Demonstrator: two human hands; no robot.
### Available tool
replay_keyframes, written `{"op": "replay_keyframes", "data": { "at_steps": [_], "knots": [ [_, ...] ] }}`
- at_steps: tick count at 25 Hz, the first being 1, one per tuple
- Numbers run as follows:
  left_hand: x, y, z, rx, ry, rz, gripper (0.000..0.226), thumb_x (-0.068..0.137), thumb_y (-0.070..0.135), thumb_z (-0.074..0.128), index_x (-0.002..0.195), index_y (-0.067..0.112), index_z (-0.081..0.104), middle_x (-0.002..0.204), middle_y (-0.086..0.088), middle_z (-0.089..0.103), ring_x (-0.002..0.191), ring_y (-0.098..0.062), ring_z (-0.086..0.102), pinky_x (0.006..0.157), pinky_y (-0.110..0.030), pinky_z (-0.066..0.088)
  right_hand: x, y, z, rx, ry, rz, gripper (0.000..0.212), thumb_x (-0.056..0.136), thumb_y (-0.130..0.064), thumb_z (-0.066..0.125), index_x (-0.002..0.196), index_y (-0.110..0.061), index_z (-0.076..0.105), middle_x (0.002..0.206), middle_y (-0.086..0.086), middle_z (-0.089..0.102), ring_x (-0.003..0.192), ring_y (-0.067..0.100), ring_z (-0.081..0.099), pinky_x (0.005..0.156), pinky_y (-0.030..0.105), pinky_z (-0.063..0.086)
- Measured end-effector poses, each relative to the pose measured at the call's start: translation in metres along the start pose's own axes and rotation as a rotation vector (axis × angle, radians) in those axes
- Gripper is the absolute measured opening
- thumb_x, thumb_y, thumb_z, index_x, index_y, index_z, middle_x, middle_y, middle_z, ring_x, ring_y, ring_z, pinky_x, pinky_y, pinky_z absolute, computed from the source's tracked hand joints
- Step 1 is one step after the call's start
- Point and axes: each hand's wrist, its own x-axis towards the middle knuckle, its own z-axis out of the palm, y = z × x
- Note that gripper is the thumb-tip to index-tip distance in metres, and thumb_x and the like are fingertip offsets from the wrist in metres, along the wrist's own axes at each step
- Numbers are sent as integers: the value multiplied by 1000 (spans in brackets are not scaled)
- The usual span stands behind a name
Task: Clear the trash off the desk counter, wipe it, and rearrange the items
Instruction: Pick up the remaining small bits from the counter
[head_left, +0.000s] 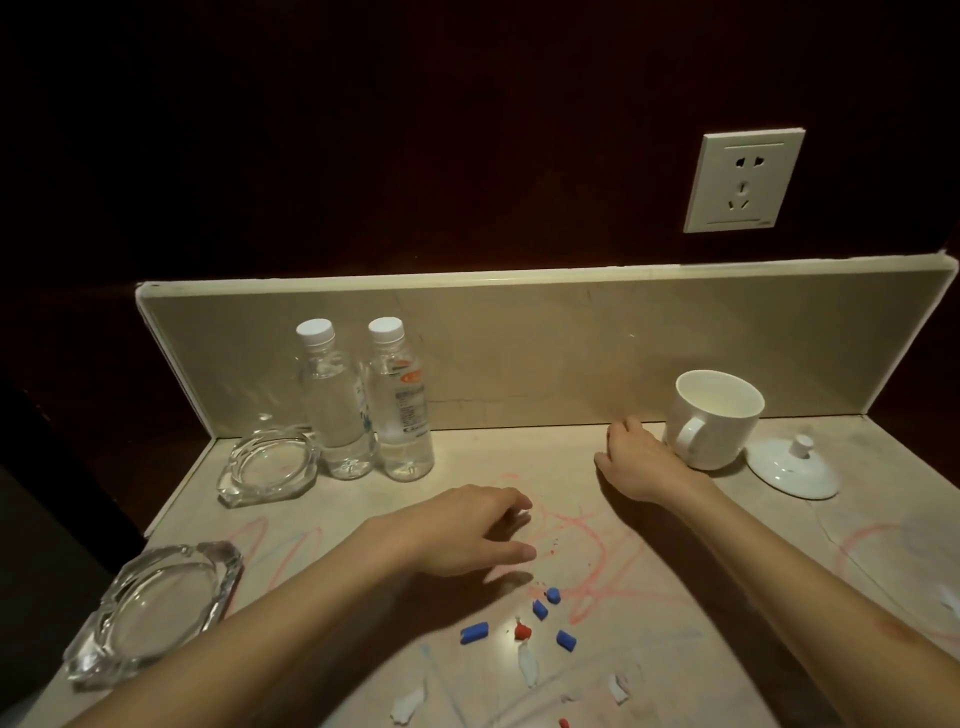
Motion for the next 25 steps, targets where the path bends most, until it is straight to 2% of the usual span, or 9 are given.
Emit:
{"op": "replay_keyframes", "data": {
  "at_steps": [4, 8, 11, 16, 19, 23, 25],
  "knots": [
    [-12, 1, -9, -135, 44, 26, 53, 92, 43, 58, 136, 17, 47, 133, 1, 59, 119, -9, 56, 103, -26, 42, -24, -11, -1, 10, -52, -113, 34, 99, -27, 36, 119, -3, 48, 128, 13, 43, 107, 32, 54, 92, 40, 44],
    [-4, 0, -17, -97, 103, 30, 55, 91, 38, 62, 138, 16, 45, 137, 0, 55, 124, -8, 52, 100, -21, 41, -75, -26, -3, 104, -92, -267, 30, 101, -25, 36, 124, -13, 50, 124, 7, 53, 106, 22, 54, 92, 33, 45],
    [9, 7, -13, -69, 75, 45, 58, 91, 34, 62, 142, 15, 40, 142, -2, 50, 128, -13, 48, 104, -24, 39, -115, -35, -8, 179, -130, -313, 32, 101, -28, 37, 129, -17, 47, 127, 4, 55, 110, 20, 53, 94, 31, 44],
    [22, 24, 11, 34, -45, 56, 66, 94, 35, 56, 149, 15, 26, 149, -7, 40, 132, -21, 41, 106, -27, 32, -160, -36, -3, 225, -167, -299, 31, 101, -26, 37, 131, -22, 44, 124, 3, 58, 106, 19, 56, 93, 35, 47],
    [14, 30, 17, -1, -89, 48, 70, 94, 29, 55, 152, 17, 19, 155, -4, 30, 137, -19, 35, 108, -25, 28, -173, -24, 0, 278, -135, -306, 37, 101, -24, 38, 138, -21, 38, 135, 0, 53, 119, 18, 51, 101, 32, 42],
    [-4, 46, 25, -26, -67, 4, 66, 95, 27, 52, 152, 17, 20, 155, -3, 31, 137, -19, 34, 108, -25, 27, -169, 24, 2, 330, -23, -235, 42, 100, -23, 39, 142, -16, 35, 143, 3, 47, 130, 16, 45, 107, 29, 35],
    [-11, 56, 31, -23, -47, -22, 61, 97, 27, 50, 151, 17, 22, 151, -5, 38, 133, -21, 39, 105, -26, 30, -167, 53, 1, 305, -4, -180, 46, 100, -27, 39, 143, -13, 32, 147, 4, 40, 134, 15, 40, 108, 27, 31]
  ]
}}
